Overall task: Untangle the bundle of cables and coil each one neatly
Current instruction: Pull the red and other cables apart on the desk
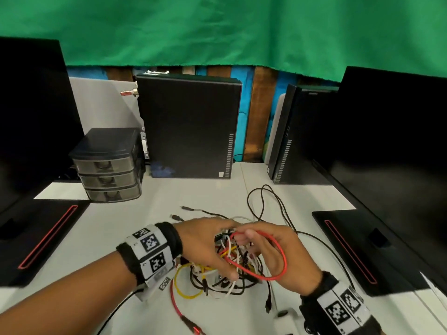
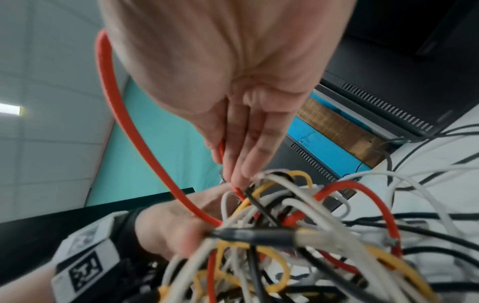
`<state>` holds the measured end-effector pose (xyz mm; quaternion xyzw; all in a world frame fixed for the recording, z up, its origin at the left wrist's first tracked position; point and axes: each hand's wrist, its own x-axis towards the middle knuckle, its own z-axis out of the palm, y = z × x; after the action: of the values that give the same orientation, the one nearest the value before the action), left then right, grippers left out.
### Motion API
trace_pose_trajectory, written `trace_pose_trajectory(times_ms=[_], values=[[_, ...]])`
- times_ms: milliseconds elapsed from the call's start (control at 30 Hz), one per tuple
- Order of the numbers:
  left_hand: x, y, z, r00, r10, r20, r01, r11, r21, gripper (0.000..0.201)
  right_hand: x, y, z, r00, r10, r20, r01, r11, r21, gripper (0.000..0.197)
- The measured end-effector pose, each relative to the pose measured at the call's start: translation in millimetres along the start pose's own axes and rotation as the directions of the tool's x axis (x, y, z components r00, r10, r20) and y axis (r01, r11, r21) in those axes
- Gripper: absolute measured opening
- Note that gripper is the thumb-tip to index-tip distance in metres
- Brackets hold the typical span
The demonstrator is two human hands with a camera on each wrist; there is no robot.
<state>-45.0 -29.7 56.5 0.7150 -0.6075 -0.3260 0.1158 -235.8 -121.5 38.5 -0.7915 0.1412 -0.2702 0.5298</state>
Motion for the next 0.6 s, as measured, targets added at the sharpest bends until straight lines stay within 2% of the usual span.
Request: trace_pose_trajectory(times_ms=[67,133,200,233,267,300,333,400,433,467,533,567,600], values=[[2,-5,5,0.998,-0.045,-0.040,0.047,0.997,0.058,0.083,1,-8,-4,0.997,-0.028,-0.078,0.029,0.999,0.017,0.023],[-1,-13,6,0.991,-0.119,-0.069,0.125,0.987,0.104,0.089,2,-22,-17,0.960,-0.114,-0.256,0.102,0.993,-0.059,0.021],[-6,-23,6,0.976,-0.173,-0.133,0.183,0.981,0.069,0.081,2,-38,-34,0.842,-0.290,-0.455,0.227,0.955,-0.188,0.018],[-9,-27,7,0.965,-0.194,-0.174,0.202,0.979,0.028,0.075,0,-45,-41,0.781,-0.371,-0.502,0.277,0.927,-0.254,0.015],[-13,-31,6,0.952,-0.214,-0.219,0.217,0.976,-0.009,0.075,-1,-49,-47,0.748,-0.437,-0.500,0.289,0.892,-0.347,0.014],[-17,-33,6,0.937,-0.228,-0.264,0.227,0.973,-0.034,0.077,-3,-48,-52,0.755,-0.465,-0.463,0.252,0.857,-0.450,0.014],[-19,-35,7,0.922,-0.243,-0.303,0.241,0.970,-0.044,0.080,-4,-43,-59,0.801,-0.434,-0.411,0.169,0.824,-0.541,0.016],[-24,-35,12,0.888,-0.282,-0.362,0.289,0.957,-0.037,0.082,-3,-32,-72,0.917,-0.220,-0.332,-0.070,0.732,-0.678,0.027],[-25,-33,16,0.864,-0.312,-0.394,0.333,0.943,-0.017,0.080,-5,-31,-75,0.941,-0.116,-0.317,-0.168,0.652,-0.739,0.036],[-25,-31,21,0.835,-0.341,-0.432,0.384,0.923,0.013,0.077,-8,-37,-73,0.944,-0.103,-0.315,-0.205,0.565,-0.799,0.044],[-25,-23,27,0.780,-0.369,-0.506,0.464,0.883,0.072,0.075,-14,-55,-59,0.912,-0.310,-0.269,-0.095,0.479,-0.873,0.051],[-25,-18,31,0.766,-0.362,-0.531,0.480,0.872,0.097,0.075,-16,-67,-43,0.884,-0.413,-0.218,0.005,0.473,-0.881,0.048],[-24,-13,33,0.761,-0.342,-0.551,0.481,0.868,0.125,0.074,-16,-74,-22,0.873,-0.462,-0.156,0.098,0.479,-0.872,0.042]])
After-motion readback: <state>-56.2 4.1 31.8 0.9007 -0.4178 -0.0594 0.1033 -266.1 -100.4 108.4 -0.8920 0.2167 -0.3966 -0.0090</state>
